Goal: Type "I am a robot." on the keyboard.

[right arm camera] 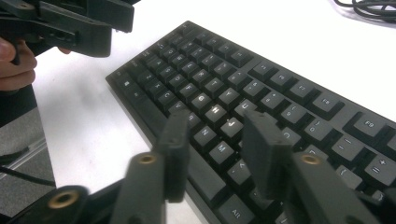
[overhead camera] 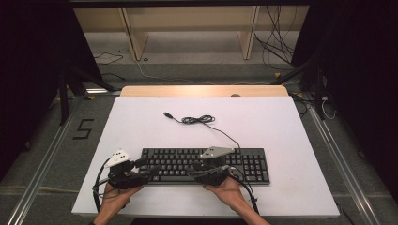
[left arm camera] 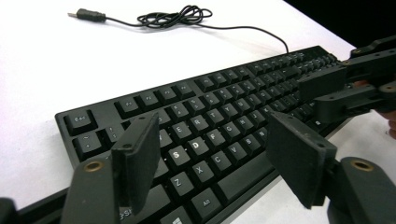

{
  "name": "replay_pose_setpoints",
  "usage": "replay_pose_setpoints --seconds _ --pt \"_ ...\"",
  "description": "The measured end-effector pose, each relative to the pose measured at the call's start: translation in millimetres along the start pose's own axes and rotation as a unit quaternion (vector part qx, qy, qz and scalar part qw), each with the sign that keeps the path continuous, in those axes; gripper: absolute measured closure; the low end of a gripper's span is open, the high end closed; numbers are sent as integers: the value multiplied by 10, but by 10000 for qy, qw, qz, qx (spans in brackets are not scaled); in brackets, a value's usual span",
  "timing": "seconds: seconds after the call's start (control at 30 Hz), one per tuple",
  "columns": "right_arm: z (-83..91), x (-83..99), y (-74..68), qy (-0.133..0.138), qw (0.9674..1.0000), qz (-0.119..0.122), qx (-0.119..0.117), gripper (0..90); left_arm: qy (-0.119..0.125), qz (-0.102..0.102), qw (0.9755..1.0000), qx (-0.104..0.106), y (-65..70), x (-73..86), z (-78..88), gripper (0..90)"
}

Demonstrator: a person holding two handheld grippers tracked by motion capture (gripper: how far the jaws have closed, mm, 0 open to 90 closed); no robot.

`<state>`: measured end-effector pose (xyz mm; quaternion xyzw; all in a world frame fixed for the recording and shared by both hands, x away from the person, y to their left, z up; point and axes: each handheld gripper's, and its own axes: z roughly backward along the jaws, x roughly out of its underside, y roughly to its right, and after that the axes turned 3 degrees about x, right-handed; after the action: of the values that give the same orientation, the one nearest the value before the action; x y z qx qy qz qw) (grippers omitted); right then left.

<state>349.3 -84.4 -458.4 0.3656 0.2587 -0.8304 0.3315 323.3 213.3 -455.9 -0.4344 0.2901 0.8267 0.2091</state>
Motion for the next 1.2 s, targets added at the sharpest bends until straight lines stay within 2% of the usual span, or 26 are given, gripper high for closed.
replay_pose_setpoints --seconds 0.27,0.67,1.2 --pt "-57 -13 -1 -95 9999 51 38 781 45 -46 10000 66 40 18 27 324" --pt "-141 -29 -7 -207 9997 101 39 900 143 -48 9998 122 70 55 63 296" --pt "-236 -10 -3 -399 9991 77 116 900 240 -86 9996 155 118 99 102 289"
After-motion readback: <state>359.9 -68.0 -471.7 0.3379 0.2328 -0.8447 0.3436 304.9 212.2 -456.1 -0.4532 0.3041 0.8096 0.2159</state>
